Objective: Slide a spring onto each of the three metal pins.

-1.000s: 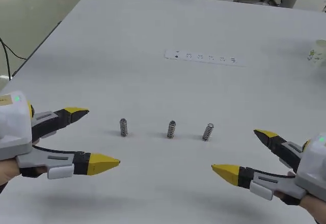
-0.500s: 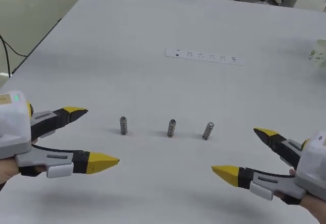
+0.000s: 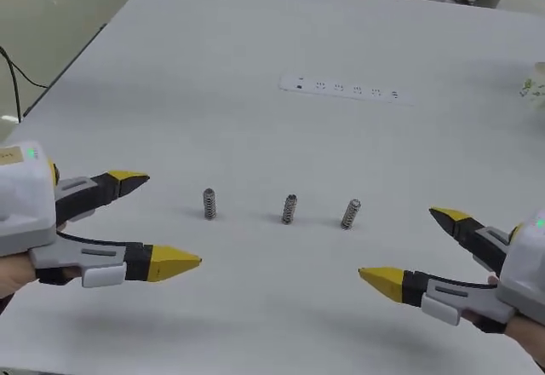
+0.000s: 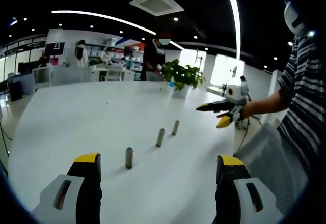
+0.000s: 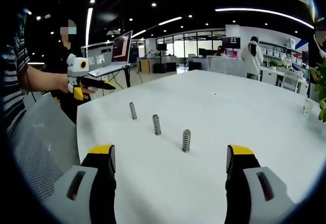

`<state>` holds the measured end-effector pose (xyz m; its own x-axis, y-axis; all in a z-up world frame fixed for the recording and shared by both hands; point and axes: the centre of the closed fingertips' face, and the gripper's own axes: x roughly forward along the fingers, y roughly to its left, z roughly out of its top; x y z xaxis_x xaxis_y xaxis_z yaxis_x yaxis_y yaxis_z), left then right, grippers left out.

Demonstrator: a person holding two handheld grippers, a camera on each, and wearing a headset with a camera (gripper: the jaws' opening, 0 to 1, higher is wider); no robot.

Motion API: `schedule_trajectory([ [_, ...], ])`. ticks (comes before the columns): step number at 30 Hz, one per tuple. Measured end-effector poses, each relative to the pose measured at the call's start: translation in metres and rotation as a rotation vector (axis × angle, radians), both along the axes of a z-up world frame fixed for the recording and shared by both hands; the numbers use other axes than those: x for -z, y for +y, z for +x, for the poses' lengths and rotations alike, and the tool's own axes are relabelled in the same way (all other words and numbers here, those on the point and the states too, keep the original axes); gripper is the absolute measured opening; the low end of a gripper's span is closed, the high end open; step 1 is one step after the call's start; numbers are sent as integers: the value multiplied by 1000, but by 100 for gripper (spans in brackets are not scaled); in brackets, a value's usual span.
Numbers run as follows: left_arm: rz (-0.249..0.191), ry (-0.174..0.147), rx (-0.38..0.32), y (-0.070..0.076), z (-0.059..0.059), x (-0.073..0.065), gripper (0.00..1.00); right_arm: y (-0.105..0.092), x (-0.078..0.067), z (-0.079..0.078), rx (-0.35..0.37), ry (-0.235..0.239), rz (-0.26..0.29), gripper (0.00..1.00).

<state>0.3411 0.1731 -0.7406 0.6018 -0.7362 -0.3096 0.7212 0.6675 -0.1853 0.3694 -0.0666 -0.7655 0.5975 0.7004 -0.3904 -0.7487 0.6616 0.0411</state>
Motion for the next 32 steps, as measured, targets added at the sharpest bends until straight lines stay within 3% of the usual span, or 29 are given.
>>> schedule_trajectory([
  [32, -5, 6, -25, 5, 2, 4, 90, 0, 6, 0, 0, 15, -5, 90],
])
